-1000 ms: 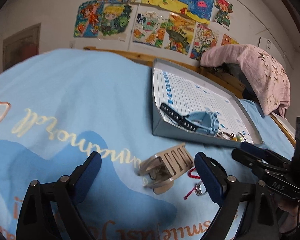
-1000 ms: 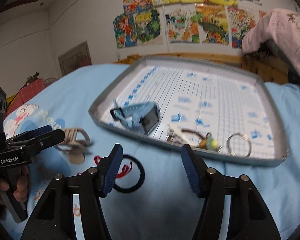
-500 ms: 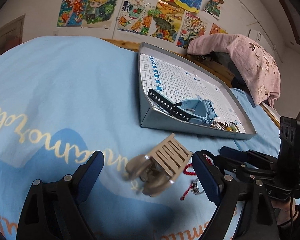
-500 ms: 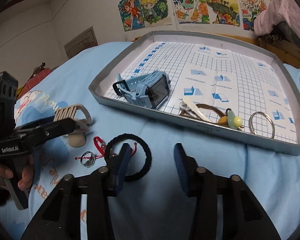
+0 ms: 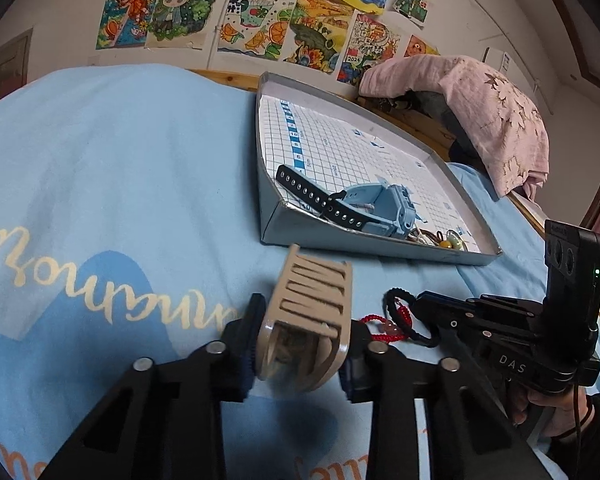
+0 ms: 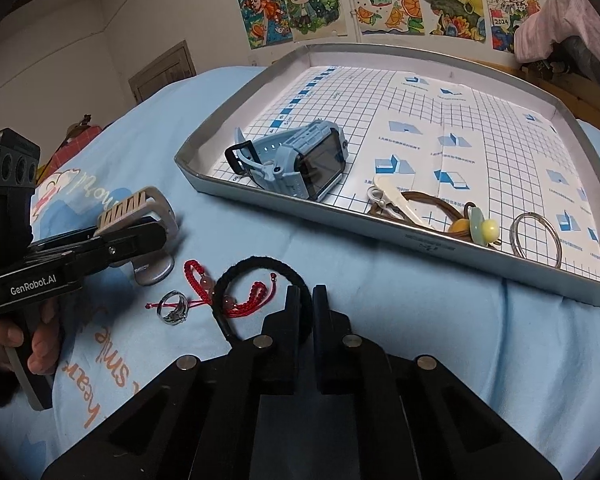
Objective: Organize jewelry
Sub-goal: 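Close the left tool on the beige claw clip while the right tool grips the black hair tie, then carry the beige clip into the tray with the left tool while the right tool carries the hair tie there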
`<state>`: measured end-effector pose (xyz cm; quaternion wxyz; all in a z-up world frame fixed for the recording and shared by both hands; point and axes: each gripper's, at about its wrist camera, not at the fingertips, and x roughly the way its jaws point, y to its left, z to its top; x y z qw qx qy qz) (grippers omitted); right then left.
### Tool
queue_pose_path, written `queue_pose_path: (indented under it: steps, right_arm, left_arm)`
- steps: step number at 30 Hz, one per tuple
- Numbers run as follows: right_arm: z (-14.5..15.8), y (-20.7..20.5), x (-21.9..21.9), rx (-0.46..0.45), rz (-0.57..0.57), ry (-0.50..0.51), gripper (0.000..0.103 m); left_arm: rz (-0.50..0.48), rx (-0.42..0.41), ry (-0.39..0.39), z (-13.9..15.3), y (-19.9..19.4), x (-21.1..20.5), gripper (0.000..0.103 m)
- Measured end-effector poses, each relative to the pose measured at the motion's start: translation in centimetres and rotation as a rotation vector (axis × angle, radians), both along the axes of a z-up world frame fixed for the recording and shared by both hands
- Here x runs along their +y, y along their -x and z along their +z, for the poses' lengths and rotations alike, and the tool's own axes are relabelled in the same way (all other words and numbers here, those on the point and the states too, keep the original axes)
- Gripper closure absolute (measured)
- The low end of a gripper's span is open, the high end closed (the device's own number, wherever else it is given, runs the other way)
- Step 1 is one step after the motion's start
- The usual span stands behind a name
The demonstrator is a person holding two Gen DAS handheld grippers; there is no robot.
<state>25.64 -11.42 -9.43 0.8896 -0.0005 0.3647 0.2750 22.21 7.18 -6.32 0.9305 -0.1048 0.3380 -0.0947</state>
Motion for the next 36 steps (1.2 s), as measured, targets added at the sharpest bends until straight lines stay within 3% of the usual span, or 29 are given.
queue_pose_path:
  steps: [11,16,20,27,36]
  right_arm:
    - [2.8,1.4,-2.5,-0.089,-0.058,-0.083,0.098]
    - [4.7,1.5,-4.4,-0.156,-0.11,-0.115,0.098]
    - [5.4,0.0,-6.7,-0.184,-0.215,-0.118,0.098]
    - [5.1,-3.7,-10.1,-0.146,-0.338,-0.099,0.098]
    - [3.2,-6.4,-8.5,-0.1,-0.299,-0.072,0.098]
  left_arm:
    - [0.027,-0.082,-0.029,2.7,1.1,-0.8,0.076]
    - [0.042,-0.116,-0.023,4.4,-0.7,-2.1,0.076]
    - [0.053,-0.135,-0.012,5.0,-3.0,-3.6,0.076]
    - [0.053,-0.139,-0.024,4.6,-6.9,-6.0,0.076]
    - [0.073,-0.115,-0.028,3.7,-8.4,-6.7,0.077]
